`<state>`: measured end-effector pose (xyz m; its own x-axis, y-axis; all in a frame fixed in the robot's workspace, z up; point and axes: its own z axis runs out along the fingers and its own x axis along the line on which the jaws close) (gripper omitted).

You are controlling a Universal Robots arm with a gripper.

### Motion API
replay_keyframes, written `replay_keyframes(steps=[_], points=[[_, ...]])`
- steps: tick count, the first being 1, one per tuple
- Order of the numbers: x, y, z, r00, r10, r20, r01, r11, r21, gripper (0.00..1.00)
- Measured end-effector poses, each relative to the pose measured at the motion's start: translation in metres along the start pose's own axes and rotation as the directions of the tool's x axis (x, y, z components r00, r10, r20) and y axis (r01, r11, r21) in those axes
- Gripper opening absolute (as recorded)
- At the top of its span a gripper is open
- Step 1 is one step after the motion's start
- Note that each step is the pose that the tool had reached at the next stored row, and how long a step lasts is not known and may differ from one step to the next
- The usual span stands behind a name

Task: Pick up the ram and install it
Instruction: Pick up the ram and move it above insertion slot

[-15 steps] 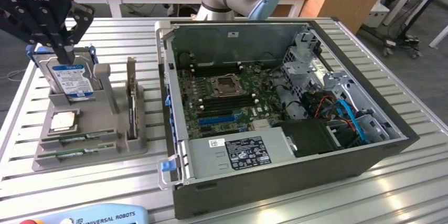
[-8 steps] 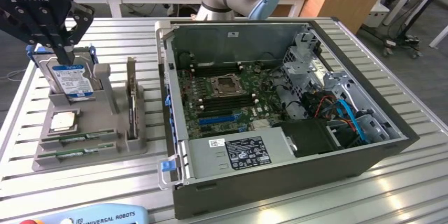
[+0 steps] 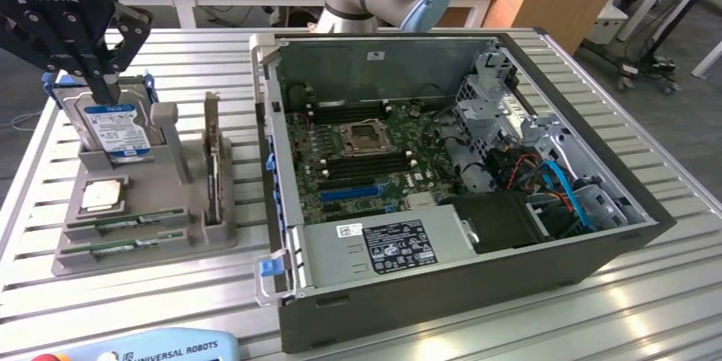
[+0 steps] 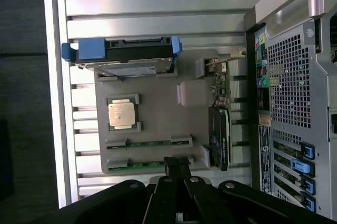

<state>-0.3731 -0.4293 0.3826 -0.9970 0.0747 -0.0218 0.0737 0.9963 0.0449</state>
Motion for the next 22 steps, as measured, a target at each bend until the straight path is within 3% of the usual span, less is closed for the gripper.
replay_keyframes(steps=[10, 22], points=[[0.0008, 0.0000, 0.0000, 0.9969, -0.079, -0.0032, 0.079, 0.9969, -0.0019, 0.10], [0.0007, -0.0001, 0.0000, 0.9815, -0.191, -0.0078, 0.191, 0.9815, -0.0050, 0.10]])
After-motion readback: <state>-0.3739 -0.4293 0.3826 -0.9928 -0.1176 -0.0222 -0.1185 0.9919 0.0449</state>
